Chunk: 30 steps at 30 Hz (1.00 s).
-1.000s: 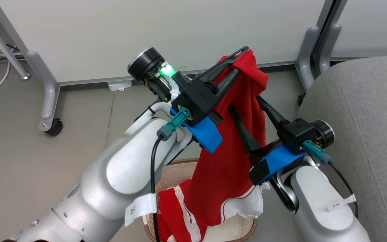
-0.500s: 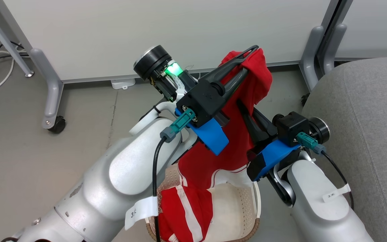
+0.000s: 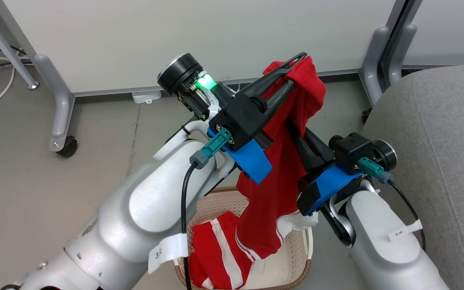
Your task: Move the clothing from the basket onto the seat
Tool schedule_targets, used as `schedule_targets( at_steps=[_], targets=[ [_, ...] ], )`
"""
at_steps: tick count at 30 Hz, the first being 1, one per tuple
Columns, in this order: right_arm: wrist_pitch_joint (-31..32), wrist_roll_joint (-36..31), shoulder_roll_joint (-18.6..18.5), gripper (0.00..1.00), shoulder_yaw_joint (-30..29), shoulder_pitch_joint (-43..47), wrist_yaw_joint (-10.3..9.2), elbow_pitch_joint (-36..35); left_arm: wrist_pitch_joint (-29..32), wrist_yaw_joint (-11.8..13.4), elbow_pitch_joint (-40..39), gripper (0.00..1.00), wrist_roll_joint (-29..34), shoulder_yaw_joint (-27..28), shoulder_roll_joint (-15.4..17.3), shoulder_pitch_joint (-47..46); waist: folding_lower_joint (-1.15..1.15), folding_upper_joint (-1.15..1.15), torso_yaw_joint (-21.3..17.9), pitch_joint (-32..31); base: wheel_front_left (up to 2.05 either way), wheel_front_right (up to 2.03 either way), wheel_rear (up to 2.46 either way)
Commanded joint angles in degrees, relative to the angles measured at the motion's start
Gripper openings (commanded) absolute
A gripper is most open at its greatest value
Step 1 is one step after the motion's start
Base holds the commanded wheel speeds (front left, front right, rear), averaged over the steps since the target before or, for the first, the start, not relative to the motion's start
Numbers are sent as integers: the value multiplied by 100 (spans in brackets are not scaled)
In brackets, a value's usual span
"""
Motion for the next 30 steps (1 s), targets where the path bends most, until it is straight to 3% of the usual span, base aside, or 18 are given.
schedule_targets(
  at_steps=[1,2,15,30],
  targets=[
    [-1,19,-21,0,-45,-61,1,-42,-30,-8,16,16,7,27,11,-86,0,0,1,3,0,0,0],
    [-1,30,-21,0,-66,-56,1,-53,-30,-8,17,100,-18,57,1,-67,0,0,1,5,0,0,0],
    [-2,91,-21,0,-246,42,1,-206,-29,-8,195,100,-63,-11,-22,127,0,0,-79,35,0,0,0],
    [-2,100,-20,0,-1063,21,1,-499,-24,-8,252,100,-158,-375,3,481,0,0,-544,231,0,0,0]
  ],
)
